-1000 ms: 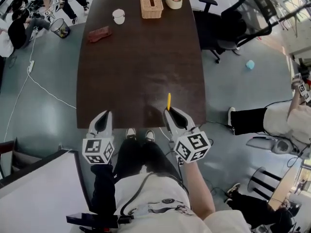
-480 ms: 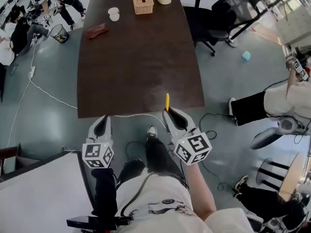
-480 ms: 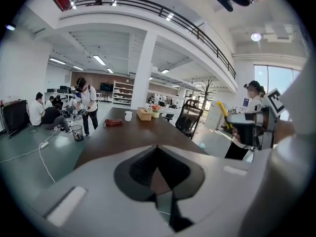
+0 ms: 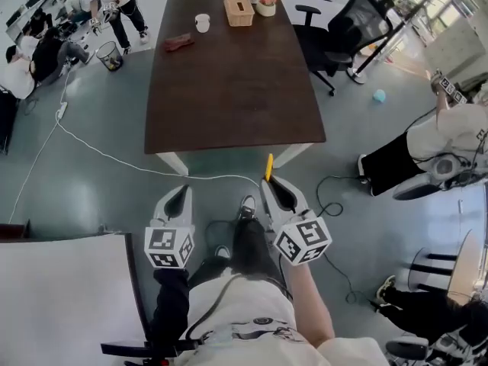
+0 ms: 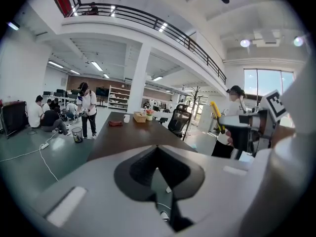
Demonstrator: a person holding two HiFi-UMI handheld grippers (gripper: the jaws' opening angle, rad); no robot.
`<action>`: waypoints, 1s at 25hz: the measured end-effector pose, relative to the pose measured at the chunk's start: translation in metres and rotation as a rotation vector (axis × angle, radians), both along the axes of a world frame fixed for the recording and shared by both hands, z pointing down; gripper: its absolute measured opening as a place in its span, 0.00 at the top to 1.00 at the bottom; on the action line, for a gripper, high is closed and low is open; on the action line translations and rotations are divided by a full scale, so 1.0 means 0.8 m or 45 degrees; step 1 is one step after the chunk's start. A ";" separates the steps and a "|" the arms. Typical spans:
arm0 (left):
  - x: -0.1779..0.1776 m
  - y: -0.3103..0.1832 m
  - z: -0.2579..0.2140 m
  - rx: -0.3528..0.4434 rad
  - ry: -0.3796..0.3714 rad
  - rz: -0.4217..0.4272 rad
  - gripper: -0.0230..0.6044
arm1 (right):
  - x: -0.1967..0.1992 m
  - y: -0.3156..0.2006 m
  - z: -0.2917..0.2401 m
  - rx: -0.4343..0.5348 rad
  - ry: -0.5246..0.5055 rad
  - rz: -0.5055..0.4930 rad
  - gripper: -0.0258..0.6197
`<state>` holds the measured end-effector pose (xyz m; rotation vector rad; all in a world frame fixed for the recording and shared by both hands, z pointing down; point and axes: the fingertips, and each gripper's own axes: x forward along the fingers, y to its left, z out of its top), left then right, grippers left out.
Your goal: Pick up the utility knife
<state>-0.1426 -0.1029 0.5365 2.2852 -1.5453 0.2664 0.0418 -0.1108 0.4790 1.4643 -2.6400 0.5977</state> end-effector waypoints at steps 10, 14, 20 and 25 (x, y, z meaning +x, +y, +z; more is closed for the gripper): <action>0.007 0.091 -0.009 -0.003 0.006 0.055 0.96 | -0.003 0.104 -0.026 0.029 0.012 0.018 0.88; 0.018 0.114 -0.008 0.001 -0.007 0.068 0.96 | 0.010 0.133 -0.022 0.030 0.005 0.028 0.88; 0.042 0.152 -0.019 0.022 -0.046 0.087 0.96 | 0.035 0.174 -0.031 0.066 -0.007 0.019 0.88; 0.069 0.199 -0.014 0.008 -0.070 0.078 0.96 | 0.065 0.213 -0.030 0.065 -0.017 -0.011 0.88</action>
